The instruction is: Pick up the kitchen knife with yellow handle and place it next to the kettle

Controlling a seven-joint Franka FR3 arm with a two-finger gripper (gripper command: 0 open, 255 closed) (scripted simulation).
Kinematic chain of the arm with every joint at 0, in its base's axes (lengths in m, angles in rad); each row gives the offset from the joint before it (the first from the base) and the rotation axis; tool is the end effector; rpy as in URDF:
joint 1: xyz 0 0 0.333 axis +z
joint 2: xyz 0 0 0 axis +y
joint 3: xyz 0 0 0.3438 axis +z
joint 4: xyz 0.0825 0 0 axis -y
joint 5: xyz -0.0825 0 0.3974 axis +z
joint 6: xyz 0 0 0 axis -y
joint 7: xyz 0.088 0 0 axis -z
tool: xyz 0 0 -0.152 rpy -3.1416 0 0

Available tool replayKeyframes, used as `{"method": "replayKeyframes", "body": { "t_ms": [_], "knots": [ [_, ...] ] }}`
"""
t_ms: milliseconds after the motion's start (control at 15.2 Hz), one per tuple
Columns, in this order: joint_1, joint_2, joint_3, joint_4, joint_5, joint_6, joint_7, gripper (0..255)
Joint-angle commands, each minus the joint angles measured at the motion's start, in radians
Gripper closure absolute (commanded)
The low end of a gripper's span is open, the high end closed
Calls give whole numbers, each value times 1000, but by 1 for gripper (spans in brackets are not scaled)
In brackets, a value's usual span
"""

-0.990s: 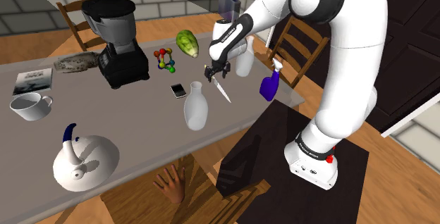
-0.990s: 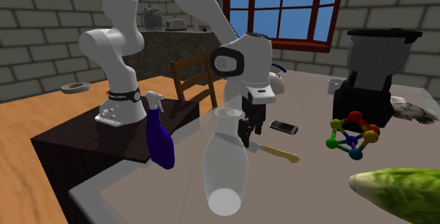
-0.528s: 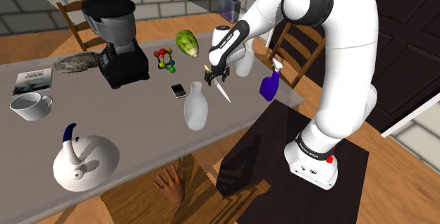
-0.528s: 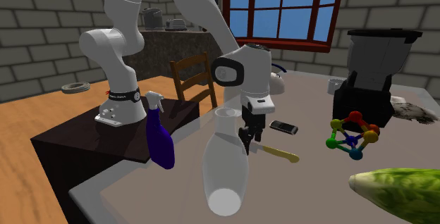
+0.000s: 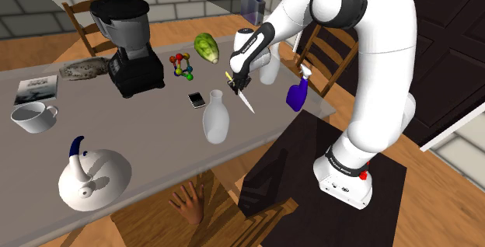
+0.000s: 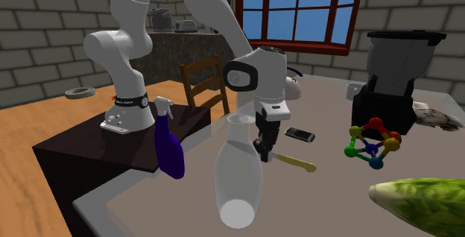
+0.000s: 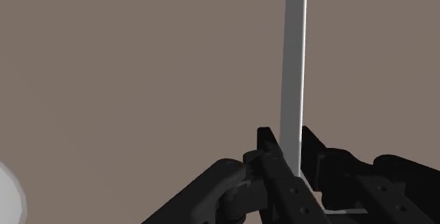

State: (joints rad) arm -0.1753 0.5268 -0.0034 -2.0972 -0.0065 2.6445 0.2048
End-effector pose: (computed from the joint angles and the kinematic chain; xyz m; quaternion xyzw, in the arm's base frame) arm 0.5940 -0.1073 0.1340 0.9822 -0.1875 0.0103 0.0023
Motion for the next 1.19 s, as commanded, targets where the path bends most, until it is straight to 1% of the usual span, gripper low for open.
{"method": "replayKeyframes", "body": {
  "t_ms": [0,396,1122],
  "knots": [
    [0,0,0,0,0,0,0,255],
    [0,0,0,0,0,0,0,255],
    [0,-126,0,-15,0,-111,-1,255]
  ]
}}
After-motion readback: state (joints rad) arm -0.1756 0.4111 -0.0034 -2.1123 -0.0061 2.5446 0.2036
